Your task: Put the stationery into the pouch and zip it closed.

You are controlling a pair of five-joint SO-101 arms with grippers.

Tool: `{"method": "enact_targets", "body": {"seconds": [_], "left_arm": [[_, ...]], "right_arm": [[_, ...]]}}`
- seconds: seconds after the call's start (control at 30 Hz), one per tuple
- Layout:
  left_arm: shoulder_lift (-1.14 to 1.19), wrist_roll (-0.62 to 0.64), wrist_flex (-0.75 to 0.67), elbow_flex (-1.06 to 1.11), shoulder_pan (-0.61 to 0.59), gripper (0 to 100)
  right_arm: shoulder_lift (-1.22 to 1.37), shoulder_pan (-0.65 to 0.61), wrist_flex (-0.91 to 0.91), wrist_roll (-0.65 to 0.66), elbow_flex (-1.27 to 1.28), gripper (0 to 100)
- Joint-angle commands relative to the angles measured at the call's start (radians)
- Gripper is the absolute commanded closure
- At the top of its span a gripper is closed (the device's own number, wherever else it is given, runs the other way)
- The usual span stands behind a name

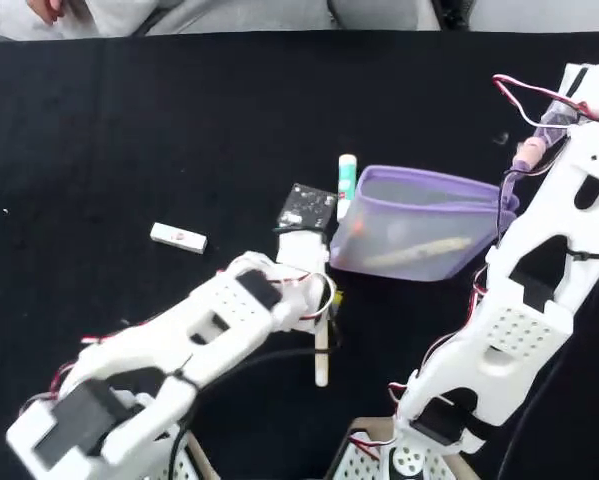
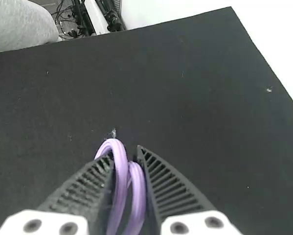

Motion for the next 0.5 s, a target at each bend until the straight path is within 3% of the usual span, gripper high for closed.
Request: {"method": "enact_targets", "body": {"seconds": [0.0, 0.47], "left_arm": [[0.095, 0.015, 0.081, -0.176, -0.016, 81], [0.353, 0.017, 0.127, -0.346, -0.005, 89]], "right_arm": [[-0.019, 0.009, 0.003, -0.008, -0.054, 98.8], [-0.022, 0.011, 0.003, -0.008, -0.056, 98.8]]}}
